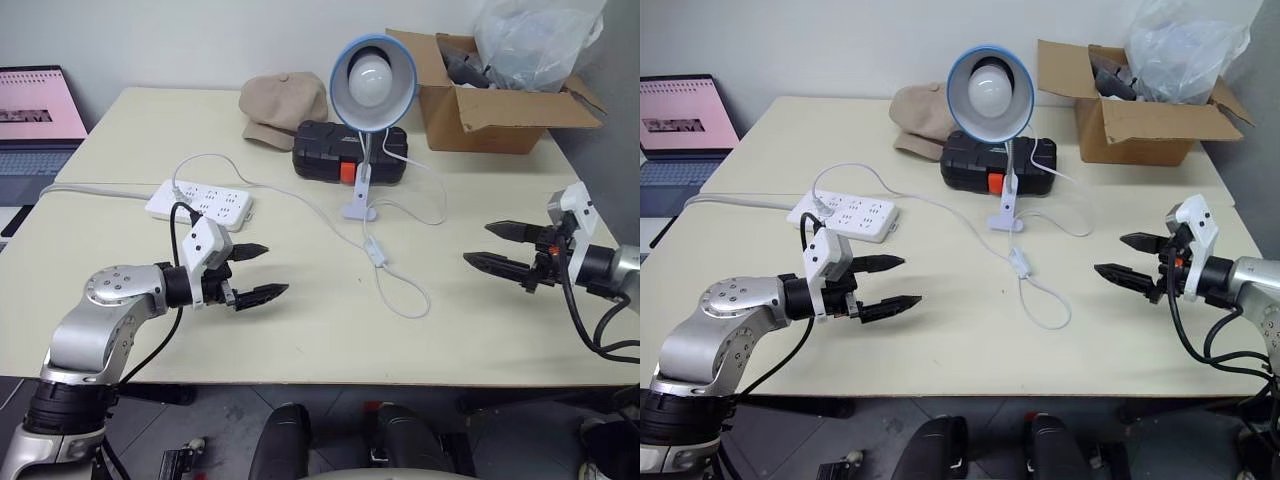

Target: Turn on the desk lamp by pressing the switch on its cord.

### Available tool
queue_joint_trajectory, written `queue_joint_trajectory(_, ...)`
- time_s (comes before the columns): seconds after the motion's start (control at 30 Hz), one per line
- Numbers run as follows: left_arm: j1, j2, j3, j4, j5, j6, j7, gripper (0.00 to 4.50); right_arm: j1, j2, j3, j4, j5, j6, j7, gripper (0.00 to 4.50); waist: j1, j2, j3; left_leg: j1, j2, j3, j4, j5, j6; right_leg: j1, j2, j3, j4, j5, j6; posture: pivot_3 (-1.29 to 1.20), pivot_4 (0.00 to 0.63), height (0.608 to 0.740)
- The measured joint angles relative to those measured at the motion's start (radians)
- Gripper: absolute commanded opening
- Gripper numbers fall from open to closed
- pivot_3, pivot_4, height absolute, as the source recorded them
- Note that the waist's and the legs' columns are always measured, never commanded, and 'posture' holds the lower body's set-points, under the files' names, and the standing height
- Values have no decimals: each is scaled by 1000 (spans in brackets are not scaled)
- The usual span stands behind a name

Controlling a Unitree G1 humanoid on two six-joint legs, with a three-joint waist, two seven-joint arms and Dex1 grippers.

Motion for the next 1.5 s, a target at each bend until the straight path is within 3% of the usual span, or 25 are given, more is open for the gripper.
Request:
queue_joint_trajectory(0.8, -46, 2, 2, 0, 3, 2, 3, 4415, -9, 1, 17, -12, 4, 25, -25, 4473, 0, 0, 0, 0, 0, 0, 0, 0, 0, 0, 0, 0, 0, 0, 0, 0, 150, 740)
queue_joint_trajectory(1.13, -55, 3, 3, -20, -52, 55, -33, 4415, -52, 2, 39, -20, 27, 131, -57, 4473, -1, 0, 0, 0, 0, 0, 0, 0, 0, 0, 0, 0, 0, 0, 0, 0, 150, 740)
queue_joint_trajectory(1.33, -53, 3, 5, -49, -76, 72, -38, 4415, -177, 8, 98, -12, 46, 295, -118, 4473, -2, 0, 0, 0, 0, 0, 0, 0, 0, 0, 0, 0, 1, 0, 0, 0, 150, 740)
queue_joint_trajectory(1.5, -47, 1, -9, -50, -69, 65, -41, 4415, -381, 131, 158, 98, 43, 453, -231, 4473, -4, 0, 0, 0, 0, 0, 0, 0, 0, 0, 0, 1, 1, 0, 0, 0, 150, 740)
